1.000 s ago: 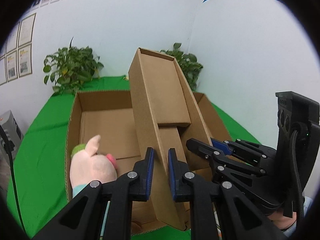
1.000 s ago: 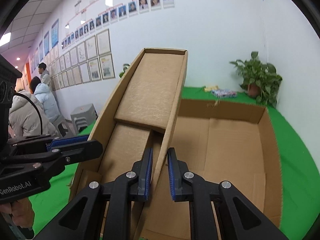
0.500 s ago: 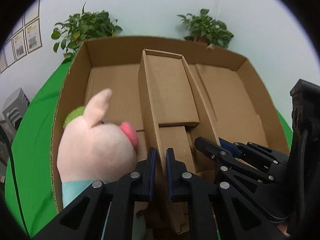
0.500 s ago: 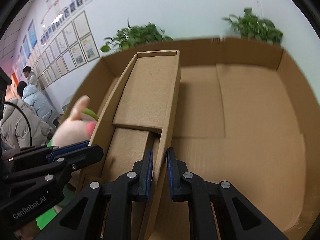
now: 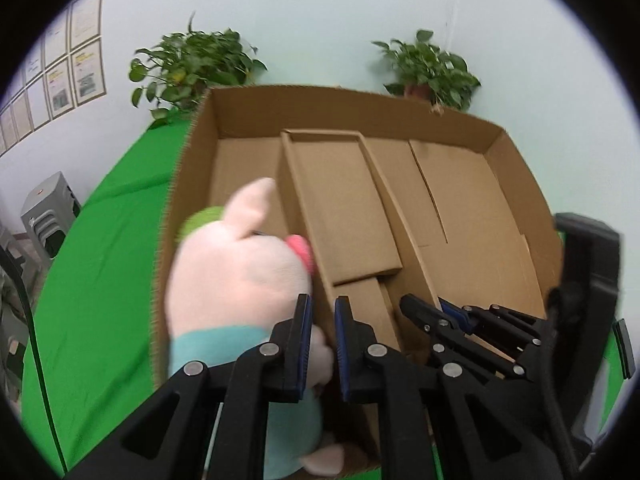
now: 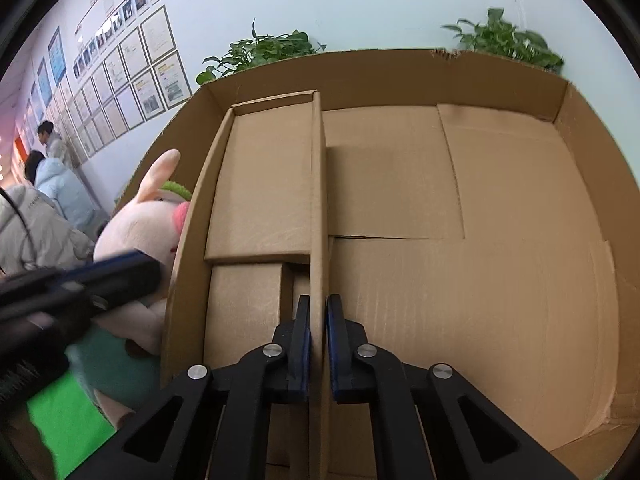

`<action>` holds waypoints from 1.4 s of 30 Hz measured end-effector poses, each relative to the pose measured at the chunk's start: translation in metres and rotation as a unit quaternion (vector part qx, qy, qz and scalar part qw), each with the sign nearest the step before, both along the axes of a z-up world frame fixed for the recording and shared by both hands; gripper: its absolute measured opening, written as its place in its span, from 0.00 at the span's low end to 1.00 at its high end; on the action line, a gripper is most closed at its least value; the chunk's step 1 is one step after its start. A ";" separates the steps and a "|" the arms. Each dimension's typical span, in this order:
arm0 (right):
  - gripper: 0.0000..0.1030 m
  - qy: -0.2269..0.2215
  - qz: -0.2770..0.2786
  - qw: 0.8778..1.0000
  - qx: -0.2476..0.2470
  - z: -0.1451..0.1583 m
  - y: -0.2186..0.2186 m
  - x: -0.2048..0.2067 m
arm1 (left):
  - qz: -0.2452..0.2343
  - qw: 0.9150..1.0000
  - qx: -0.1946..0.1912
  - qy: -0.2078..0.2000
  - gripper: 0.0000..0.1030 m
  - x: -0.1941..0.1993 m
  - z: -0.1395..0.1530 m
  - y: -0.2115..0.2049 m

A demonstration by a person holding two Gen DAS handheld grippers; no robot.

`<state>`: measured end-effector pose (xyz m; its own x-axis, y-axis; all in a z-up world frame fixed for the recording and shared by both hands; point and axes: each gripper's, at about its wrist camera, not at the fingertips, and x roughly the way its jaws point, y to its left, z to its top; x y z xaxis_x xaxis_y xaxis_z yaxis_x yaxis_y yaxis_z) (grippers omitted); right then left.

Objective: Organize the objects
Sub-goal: 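Lift the narrow box and carry it over the tray with the left gripper, then lower the narrow box into the tray beside the pig and release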

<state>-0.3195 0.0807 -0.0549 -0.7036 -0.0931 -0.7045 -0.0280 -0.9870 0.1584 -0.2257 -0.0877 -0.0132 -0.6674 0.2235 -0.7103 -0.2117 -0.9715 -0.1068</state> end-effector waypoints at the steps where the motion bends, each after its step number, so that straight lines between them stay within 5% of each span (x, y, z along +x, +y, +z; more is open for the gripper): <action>1: 0.05 -0.003 -0.003 1.000 -0.004 -0.001 -0.001 -0.002 | 0.003 1.000 -0.004 0.001 0.12 0.004 0.001 -0.004; 18: 0.12 -0.043 -0.031 0.998 -0.034 -0.013 -0.030 -0.026 | 0.038 0.997 -0.025 0.062 0.14 0.038 0.009 -0.023; 20: 0.15 -0.033 -0.029 0.998 -0.035 -0.005 -0.029 -0.024 | 0.042 0.996 -0.031 0.079 0.28 0.045 0.010 -0.023; 23: 0.45 0.001 -0.017 1.000 -0.022 0.016 -0.029 -0.013 | 0.051 0.992 -0.028 0.109 0.57 0.056 0.015 -0.022; 25: 0.83 0.036 -0.011 0.999 -0.007 0.033 -0.031 0.006 | 0.058 0.990 -0.020 0.129 0.62 0.065 0.021 -0.023; 27: 0.97 0.067 -0.007 0.998 0.004 0.044 -0.026 0.039 | 0.067 0.987 -0.021 0.142 0.66 0.075 0.028 -0.020; 31: 0.99 0.099 -0.007 0.995 0.010 0.057 0.002 0.127 | 0.075 0.982 -0.028 0.171 0.79 0.102 0.039 -0.010; 36: 1.00 0.116 -0.041 0.992 0.018 0.065 0.035 0.219 | 0.071 0.980 -0.030 0.186 0.79 0.141 0.045 0.016; 42: 1.00 0.121 -0.059 0.991 0.024 0.070 0.055 0.282 | 0.043 0.980 -0.004 0.197 0.79 0.174 0.051 0.030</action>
